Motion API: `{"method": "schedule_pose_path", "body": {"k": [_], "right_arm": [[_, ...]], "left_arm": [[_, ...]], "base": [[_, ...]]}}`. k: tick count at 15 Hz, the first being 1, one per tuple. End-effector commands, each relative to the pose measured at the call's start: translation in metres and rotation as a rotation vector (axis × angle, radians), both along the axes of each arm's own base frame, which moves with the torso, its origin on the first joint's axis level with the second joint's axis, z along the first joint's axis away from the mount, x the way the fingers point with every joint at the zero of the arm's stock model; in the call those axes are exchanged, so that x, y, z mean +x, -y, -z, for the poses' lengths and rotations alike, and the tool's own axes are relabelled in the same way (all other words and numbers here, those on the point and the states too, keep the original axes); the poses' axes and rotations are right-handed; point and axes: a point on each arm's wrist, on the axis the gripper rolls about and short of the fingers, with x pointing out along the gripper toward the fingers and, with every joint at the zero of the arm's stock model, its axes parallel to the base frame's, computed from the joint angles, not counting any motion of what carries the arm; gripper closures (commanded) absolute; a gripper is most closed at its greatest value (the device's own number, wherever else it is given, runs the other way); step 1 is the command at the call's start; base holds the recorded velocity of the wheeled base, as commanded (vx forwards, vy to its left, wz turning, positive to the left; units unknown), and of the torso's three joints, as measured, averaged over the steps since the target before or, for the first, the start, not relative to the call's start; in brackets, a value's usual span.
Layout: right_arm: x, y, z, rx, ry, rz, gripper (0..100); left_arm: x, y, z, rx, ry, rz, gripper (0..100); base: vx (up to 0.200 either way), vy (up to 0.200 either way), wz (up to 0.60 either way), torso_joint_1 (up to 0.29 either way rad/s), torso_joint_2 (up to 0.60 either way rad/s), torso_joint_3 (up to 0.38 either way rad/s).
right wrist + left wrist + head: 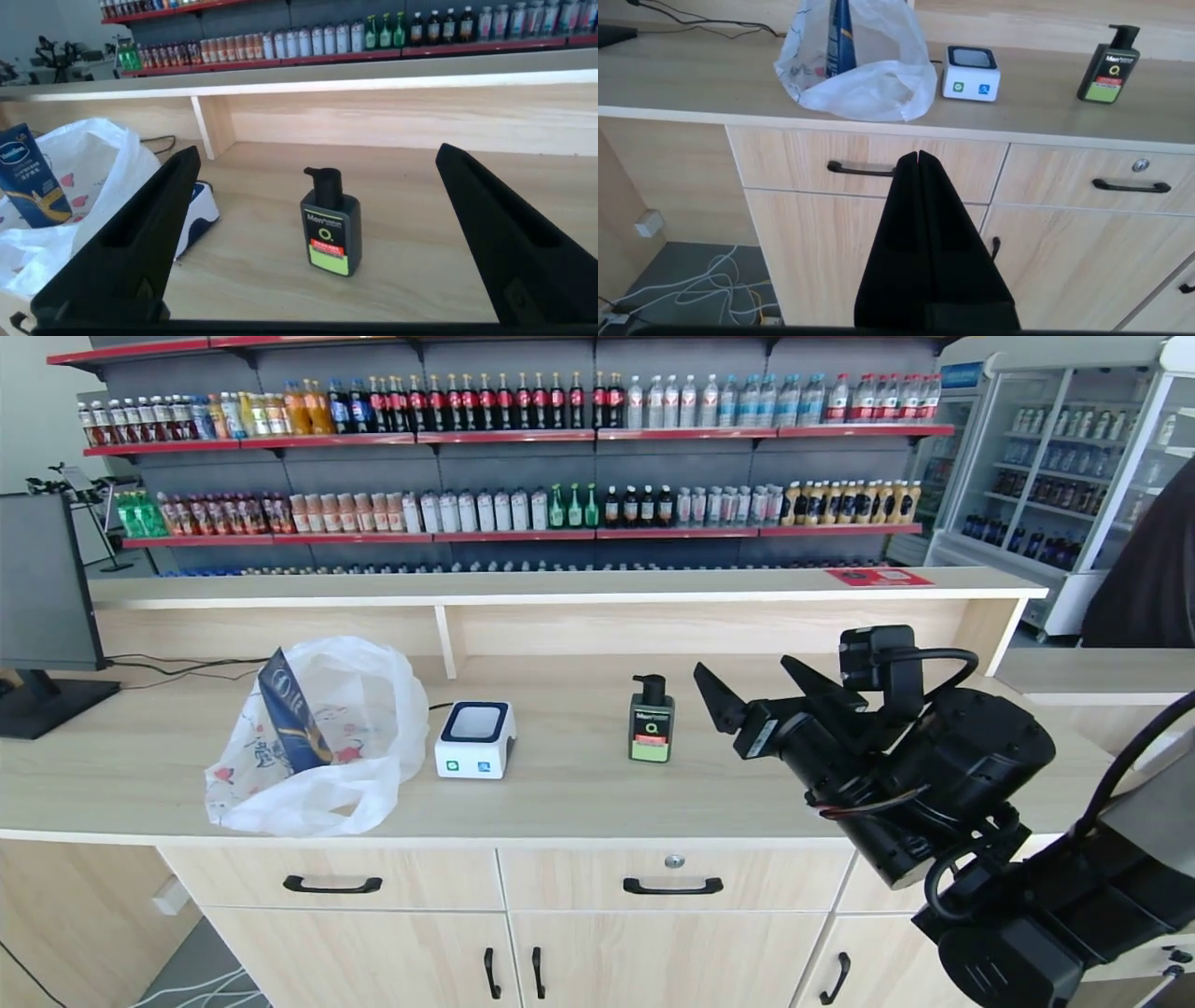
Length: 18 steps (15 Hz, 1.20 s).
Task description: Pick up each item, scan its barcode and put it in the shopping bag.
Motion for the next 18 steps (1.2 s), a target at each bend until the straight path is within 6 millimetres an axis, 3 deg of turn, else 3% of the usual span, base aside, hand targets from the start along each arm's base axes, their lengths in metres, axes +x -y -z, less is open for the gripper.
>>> {"method": "schedule_pose_path", "body": {"k": [1,5,8,12,18], "right_arm": [[0.0,-0.001,0.002,-0.003,-0.005,-0.002,0],[-0.026,0.022,0.037,-0.103,-0.162,0.019,0],[-0.025,0.044,0.045,-0.12,-0.211,0.086,0],[-0.018,0.039,0.07,-0.148,-0.288,0.08,0],[0.02,0.018,0.105,-0.156,-0.313,0.078,0]], "left_arm": [[0.0,0.0,0.0,-0.006,0.0,-0.001,100],[0.0,0.0,0.0,-0.006,0.0,-0.001,100],[0.0,0.0,0.0,-0.006,0.0,-0.001,100],[0.0,0.0,0.0,-0.006,0.0,-0.001,100],[0.0,0.0,0.0,-0.007,0.0,-0.001,100]], "base": [[0.2,0.0,0.0,0.002,0.01,0.002],[0.1,0.0,0.0,-0.005,0.0,0.001],[0.0,0.0,0.0,0.0,0.0,0.0],[0.0,0.0,0.0,0.0,0.0,0.0],[0.0,0.0,0.0,0.0,0.0,0.0]]}}
